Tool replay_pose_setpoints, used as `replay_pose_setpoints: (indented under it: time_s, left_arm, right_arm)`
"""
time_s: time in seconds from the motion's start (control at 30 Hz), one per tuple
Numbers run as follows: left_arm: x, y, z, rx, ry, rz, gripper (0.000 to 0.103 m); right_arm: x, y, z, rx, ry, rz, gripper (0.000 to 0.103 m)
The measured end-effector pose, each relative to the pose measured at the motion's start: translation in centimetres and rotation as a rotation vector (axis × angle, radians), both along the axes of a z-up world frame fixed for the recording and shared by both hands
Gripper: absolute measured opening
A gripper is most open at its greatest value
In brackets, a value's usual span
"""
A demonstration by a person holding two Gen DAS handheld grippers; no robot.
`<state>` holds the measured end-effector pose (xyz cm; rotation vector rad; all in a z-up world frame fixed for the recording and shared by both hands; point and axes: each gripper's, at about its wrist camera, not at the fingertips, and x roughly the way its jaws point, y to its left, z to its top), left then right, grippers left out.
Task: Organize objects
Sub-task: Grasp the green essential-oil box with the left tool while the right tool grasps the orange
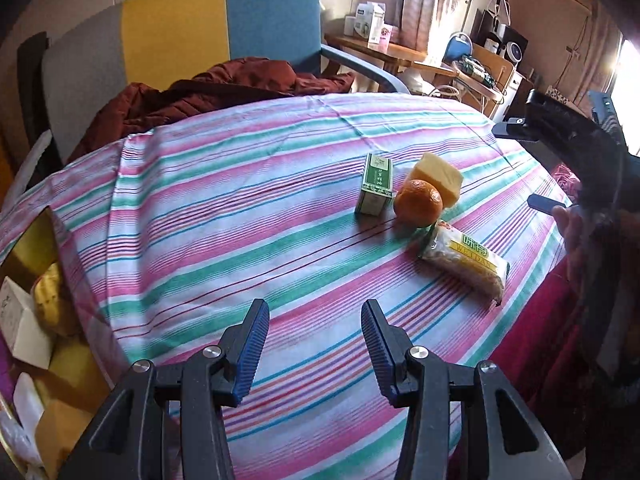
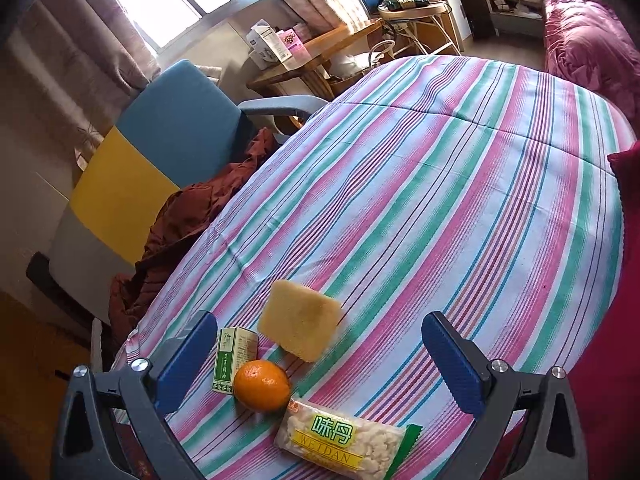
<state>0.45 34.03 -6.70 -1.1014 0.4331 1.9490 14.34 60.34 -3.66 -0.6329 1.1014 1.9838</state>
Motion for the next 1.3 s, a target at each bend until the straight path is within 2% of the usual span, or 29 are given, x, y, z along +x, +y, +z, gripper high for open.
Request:
replay_pose_setpoints:
  time_s: [0.23,0.67,1.03,1.13,1.3]
  left_arm:
    - [-2.5,4.1,-0.3,0.002,-0.009,-0.005,0.048]
    - [-4.5,11.5,-0.3,0.016,-0.005,-0.099,0.048]
    - [-4.8,17.9,-3.3,-0.077,0.003,-0.209,0.048]
    - [-5.4,18.1,-4.7,-0.1,-0.027,-0.204,0.031]
    - [-6.4,14.4,-4.6,-0.055,-0.041,-0.122,0.03]
  right_arm:
    - [-0.2,-0.2,-0.1,-0.016,0.019,0.032,0.103]
    - [-0.5,0.1,-1.0,-0.09,0.048,0.069,0.103]
    - [-0.9,0.1,-1.4,-0.119,0.066,0.089,0.103]
    - [-1.1,0.2,-1.5,-0.12,0.056,0.096,0.103]
    - [-1.7,0.1,-1.5,-0.106,0.029,0.12,0.103]
